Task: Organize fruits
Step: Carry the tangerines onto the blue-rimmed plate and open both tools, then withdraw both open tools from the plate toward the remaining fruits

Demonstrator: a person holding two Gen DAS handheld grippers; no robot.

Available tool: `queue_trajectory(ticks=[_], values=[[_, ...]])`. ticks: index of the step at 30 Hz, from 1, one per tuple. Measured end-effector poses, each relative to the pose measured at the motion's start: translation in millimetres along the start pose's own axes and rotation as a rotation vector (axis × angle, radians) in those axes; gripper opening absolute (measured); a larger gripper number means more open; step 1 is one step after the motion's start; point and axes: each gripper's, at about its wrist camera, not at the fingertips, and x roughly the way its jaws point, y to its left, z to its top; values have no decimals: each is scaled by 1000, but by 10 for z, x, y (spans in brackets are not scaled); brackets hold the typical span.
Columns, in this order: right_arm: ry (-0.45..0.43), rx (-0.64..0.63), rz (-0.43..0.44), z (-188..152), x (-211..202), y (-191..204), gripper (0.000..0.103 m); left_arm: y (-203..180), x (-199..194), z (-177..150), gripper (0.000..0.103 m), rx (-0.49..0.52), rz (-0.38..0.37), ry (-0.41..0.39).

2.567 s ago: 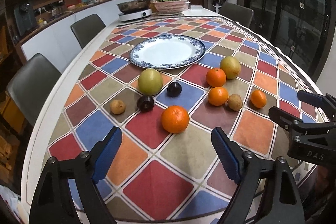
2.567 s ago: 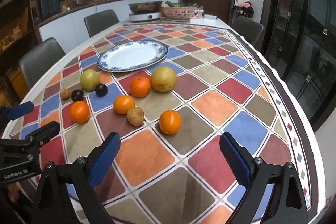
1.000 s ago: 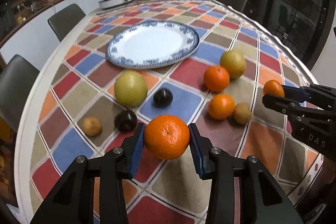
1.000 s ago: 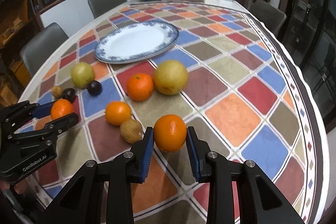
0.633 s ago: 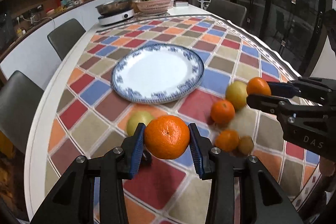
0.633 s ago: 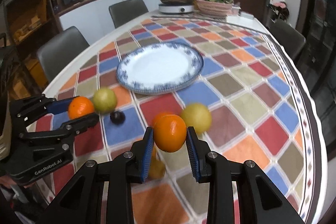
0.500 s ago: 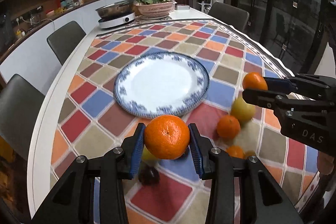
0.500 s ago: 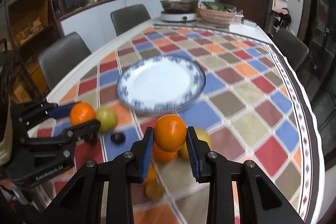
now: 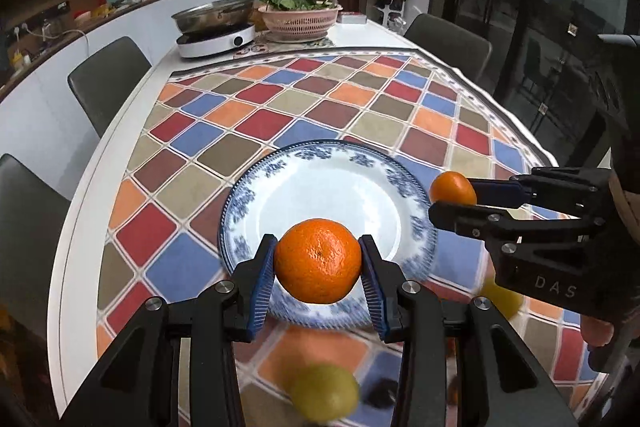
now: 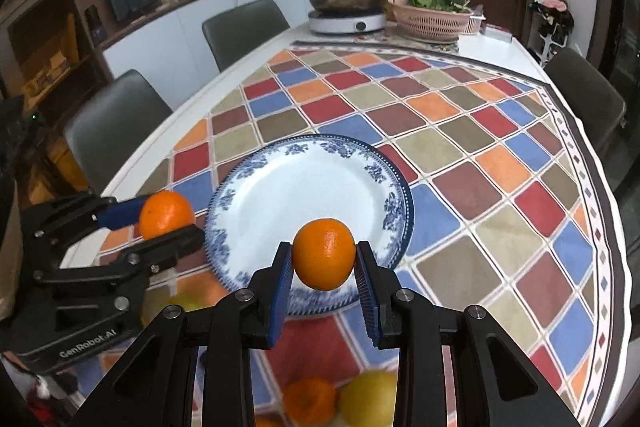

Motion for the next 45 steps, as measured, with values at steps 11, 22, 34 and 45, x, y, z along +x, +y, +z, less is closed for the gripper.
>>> queue_trajectory(ticks=[11,22,34,45], values=[[103,21,14,349,750,-154,32,294,798,211,40,-5,14,129],[124,24,9,489,1034,-235,32,343,1096,291,41,9,23,178],[46,46,-49,452,680,-256,47,287,645,254,61,17,85,119],[-25,5,-59,99,-18,4,54,106,-182,-81,70,-8,85,14]])
